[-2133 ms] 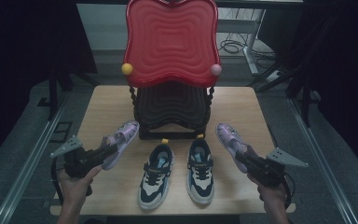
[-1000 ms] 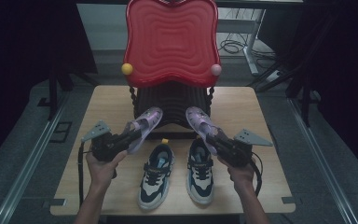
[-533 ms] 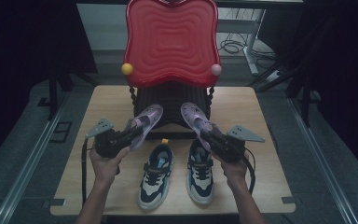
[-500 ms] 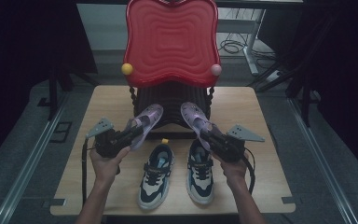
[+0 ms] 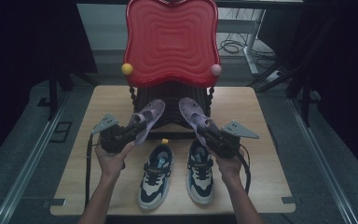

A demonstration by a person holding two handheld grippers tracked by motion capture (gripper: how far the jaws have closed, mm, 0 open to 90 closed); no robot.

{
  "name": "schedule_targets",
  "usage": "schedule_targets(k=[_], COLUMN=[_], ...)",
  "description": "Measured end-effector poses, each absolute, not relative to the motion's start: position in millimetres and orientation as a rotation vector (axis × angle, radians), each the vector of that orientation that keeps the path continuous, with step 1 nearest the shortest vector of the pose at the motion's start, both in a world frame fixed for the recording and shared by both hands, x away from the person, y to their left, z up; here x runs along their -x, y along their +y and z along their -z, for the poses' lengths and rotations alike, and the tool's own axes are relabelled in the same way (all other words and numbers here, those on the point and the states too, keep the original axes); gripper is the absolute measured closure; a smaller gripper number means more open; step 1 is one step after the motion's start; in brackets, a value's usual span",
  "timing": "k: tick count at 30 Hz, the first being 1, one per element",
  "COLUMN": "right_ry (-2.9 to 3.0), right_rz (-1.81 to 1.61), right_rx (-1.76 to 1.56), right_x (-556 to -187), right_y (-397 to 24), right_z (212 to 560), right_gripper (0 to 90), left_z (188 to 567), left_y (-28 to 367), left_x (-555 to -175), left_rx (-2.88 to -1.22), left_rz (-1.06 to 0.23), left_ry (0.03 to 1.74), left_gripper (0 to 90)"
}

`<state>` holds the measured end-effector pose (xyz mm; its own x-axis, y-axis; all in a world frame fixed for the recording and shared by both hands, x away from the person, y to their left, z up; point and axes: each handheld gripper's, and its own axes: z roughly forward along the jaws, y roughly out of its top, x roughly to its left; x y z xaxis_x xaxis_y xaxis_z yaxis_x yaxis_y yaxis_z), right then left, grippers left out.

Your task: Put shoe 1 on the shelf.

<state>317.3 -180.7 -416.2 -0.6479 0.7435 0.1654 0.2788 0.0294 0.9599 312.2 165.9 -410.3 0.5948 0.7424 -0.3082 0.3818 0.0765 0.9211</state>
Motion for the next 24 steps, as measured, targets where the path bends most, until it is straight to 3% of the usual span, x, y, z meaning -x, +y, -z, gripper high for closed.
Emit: schedule_targets(k=[24], right_ry=[1.869], right_rz=[-1.585], right_rx=[-1.055], right_x=[-356.7], right_y=[-148.2], right_z=[408.8], right_gripper=[85.1], left_z=[410.1], left_y=[140.9], left_x=[-350.6], left_rx=[-1.505], left_rz=[-0.443], left_ry=[0.963], left_gripper=[86.4])
